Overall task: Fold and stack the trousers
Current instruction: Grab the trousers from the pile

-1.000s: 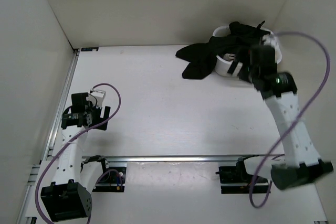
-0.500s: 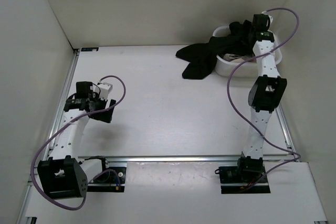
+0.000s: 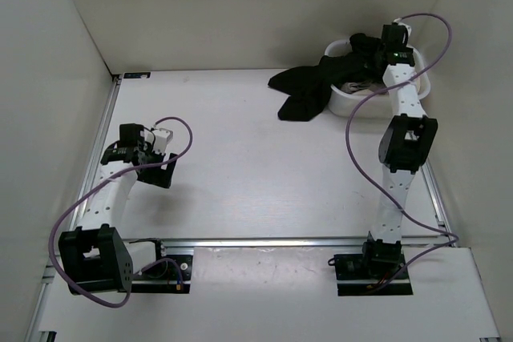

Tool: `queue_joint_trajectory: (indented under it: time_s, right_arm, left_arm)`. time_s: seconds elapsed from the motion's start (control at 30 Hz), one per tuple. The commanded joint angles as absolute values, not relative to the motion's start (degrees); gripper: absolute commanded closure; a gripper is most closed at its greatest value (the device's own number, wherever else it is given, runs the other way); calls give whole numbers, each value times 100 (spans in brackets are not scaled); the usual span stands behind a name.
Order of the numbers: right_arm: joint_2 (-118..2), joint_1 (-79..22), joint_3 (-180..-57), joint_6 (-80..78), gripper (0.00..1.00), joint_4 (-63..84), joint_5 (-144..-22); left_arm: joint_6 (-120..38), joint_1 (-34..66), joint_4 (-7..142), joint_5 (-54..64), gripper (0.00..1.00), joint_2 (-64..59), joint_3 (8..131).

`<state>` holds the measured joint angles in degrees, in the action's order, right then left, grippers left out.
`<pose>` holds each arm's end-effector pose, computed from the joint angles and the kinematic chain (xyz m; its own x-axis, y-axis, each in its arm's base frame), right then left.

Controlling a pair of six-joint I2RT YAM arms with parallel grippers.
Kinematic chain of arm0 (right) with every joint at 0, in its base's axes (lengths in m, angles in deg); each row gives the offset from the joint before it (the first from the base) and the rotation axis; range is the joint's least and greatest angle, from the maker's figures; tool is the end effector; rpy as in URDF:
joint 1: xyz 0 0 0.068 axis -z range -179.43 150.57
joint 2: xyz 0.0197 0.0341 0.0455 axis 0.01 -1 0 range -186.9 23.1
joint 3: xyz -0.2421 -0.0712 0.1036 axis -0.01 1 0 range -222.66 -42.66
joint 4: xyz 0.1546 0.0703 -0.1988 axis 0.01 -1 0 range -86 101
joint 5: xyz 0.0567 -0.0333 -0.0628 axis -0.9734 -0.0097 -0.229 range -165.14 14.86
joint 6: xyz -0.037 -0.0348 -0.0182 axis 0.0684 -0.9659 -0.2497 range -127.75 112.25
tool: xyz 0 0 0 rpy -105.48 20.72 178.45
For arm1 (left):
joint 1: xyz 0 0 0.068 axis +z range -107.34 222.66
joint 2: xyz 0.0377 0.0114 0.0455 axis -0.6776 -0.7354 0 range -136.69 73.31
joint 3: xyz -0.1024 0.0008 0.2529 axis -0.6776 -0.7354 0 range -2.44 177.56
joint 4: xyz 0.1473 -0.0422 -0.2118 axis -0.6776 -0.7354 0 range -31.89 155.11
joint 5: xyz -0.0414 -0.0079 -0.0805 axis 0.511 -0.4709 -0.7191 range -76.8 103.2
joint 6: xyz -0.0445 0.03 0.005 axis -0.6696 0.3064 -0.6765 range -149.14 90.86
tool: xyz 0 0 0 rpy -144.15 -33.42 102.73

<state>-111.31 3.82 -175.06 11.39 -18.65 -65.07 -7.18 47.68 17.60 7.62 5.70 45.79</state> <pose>0.5434 -0.0370 0.2961 -0.4281 0.3477 -0.8342 0.3649 0.9109 0.1924 0.2128 0.0153 0.2322 -0.8681 0.2974 -0.3975 0.2971 0.9527 0.0638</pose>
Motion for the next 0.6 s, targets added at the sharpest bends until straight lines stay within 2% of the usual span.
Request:
queue_joint_trajectory:
  time_s: [0.0,0.13,0.3,0.43,0.57]
  right_arm:
    - [-9856,277,-17197,869,100,-1512,-6171]
    - [-8915,-135,-17010,167,100,-1510,-5300]
    - [-7781,-750,-16957,-369,100,-1651,-5299]
    - [-7253,-2179,-17667,-1002,100,-1536,-5430]
    - [-7025,-3246,-18056,-864,100,-1335,-5353]
  left_arm:
    - [-752,4741,1870,784,0,564,4590]
    - [-752,4741,1870,837,0,564,4642]
    - [-804,4741,1870,837,0,512,4844]
    - [-804,4741,1765,837,0,458,5081]
    - [-804,4741,1660,1021,0,257,5424]
